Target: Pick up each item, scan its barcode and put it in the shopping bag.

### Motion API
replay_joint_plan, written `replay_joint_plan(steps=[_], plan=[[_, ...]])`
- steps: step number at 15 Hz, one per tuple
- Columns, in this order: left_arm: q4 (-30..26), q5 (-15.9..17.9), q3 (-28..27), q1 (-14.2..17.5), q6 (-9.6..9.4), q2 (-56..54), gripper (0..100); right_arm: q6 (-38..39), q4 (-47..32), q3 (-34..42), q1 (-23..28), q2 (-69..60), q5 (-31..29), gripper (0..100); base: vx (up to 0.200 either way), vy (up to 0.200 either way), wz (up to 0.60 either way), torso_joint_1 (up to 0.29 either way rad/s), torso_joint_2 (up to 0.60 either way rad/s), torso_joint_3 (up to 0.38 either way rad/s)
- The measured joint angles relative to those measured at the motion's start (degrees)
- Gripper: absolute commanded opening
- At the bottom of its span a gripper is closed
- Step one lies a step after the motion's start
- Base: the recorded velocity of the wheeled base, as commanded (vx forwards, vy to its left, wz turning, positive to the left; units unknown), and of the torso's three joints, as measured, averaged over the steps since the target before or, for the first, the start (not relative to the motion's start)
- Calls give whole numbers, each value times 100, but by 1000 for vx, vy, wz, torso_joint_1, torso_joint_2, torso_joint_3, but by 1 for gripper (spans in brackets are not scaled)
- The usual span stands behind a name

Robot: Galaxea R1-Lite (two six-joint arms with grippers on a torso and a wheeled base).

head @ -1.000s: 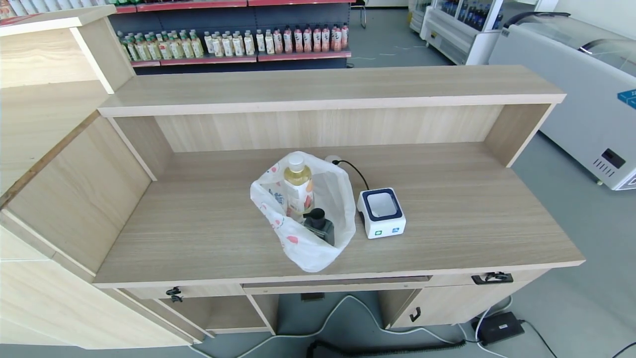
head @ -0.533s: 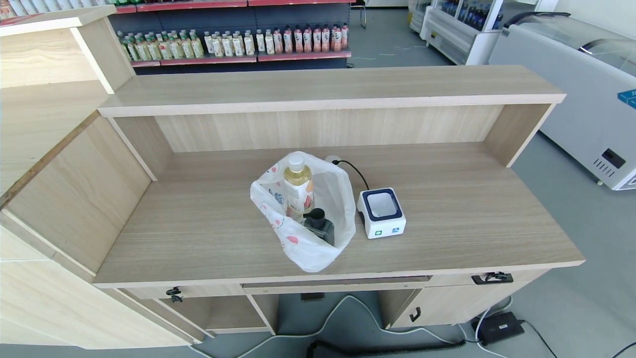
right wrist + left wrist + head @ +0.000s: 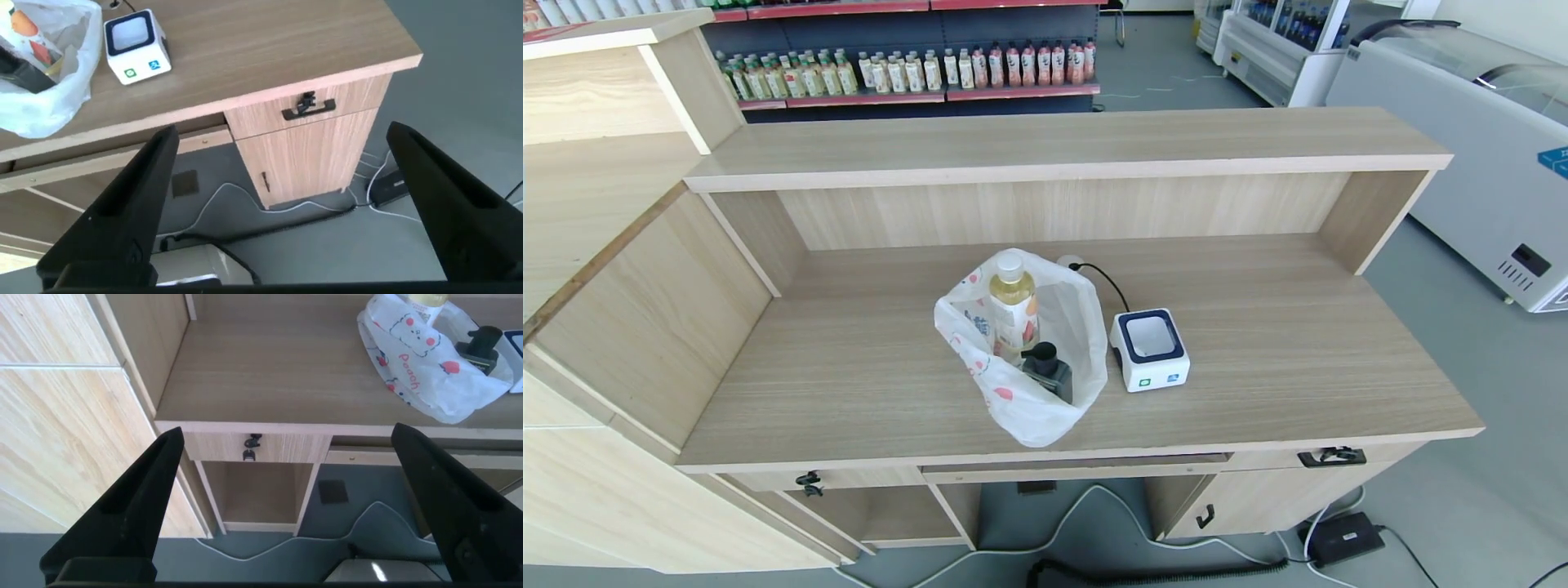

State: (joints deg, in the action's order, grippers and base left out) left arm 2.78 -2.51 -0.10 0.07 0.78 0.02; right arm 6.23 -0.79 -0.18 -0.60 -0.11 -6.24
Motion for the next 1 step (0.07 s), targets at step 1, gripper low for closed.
replay_joint_plan(steps=[1], plan=[[1, 0, 0, 0, 0, 0, 100, -2, -2, 0, 0, 0, 1, 100, 0, 0, 0, 0, 0, 0]])
